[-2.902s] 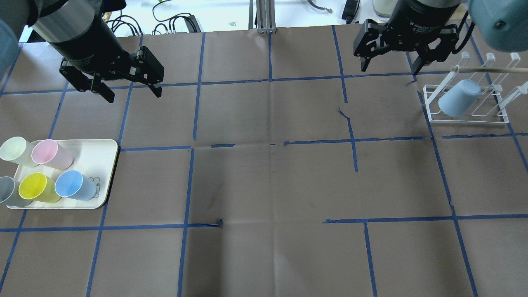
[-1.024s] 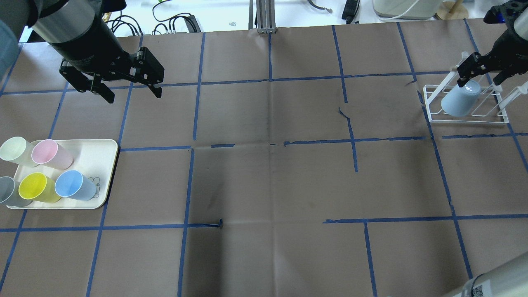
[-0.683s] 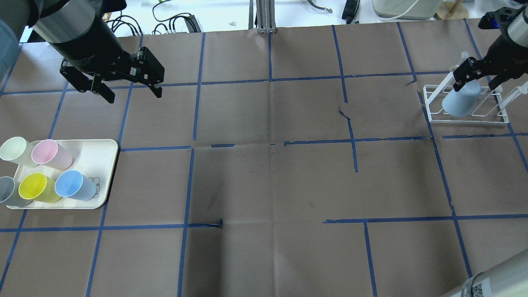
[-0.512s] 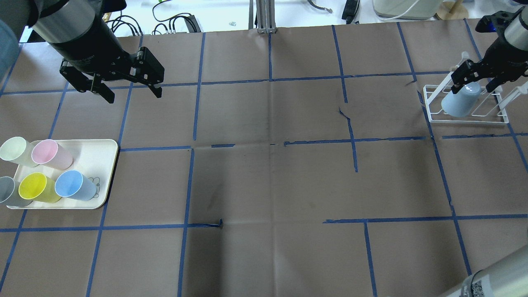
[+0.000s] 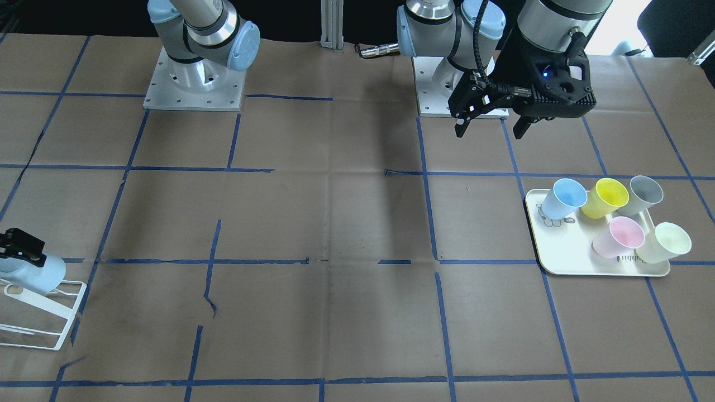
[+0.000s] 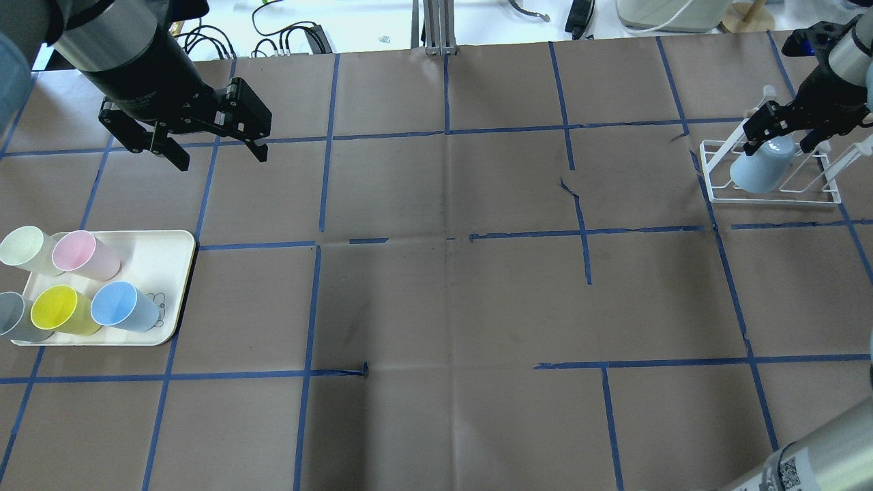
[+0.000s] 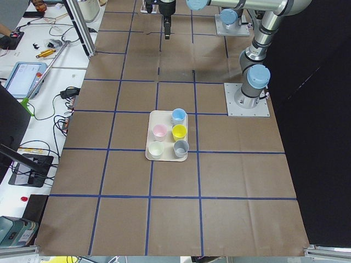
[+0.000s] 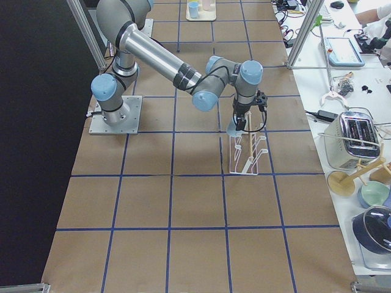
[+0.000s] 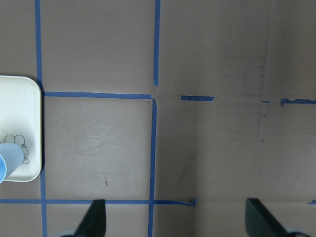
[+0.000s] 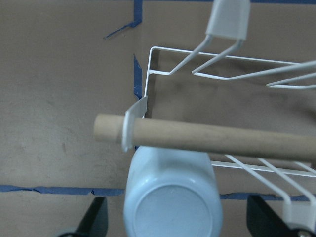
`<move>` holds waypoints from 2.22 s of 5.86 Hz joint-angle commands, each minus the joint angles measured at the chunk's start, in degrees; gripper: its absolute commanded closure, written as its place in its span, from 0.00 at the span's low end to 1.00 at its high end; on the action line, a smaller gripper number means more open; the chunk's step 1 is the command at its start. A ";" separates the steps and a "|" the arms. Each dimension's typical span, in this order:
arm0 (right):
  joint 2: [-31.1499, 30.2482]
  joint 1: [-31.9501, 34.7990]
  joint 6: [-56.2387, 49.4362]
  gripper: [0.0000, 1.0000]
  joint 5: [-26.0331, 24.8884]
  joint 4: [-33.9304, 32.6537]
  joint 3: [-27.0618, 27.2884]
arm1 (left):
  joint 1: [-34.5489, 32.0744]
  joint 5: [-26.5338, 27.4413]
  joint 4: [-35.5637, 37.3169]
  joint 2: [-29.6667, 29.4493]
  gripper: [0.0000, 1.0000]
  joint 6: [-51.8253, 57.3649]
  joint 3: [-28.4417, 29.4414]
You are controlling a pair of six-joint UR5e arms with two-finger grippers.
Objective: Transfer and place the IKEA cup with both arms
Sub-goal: 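Close the right gripper on the light blue cup's base, then lift the light blue cup up off the rack with the right gripper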
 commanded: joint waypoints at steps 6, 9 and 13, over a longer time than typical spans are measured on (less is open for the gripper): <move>0.50 0.03 0.35 0.41 0.15 -1.54 -0.06 | 0.00 0.00 0.00 0.09 0.02 0.00 0.02; -1.51 0.81 0.08 0.57 0.24 -1.80 -0.94 | 0.00 0.00 0.00 0.09 0.02 0.00 -0.06; -12.21 1.08 -0.18 0.58 3.30 4.76 -1.03 | 0.09 -0.09 0.00 0.00 0.02 0.26 0.02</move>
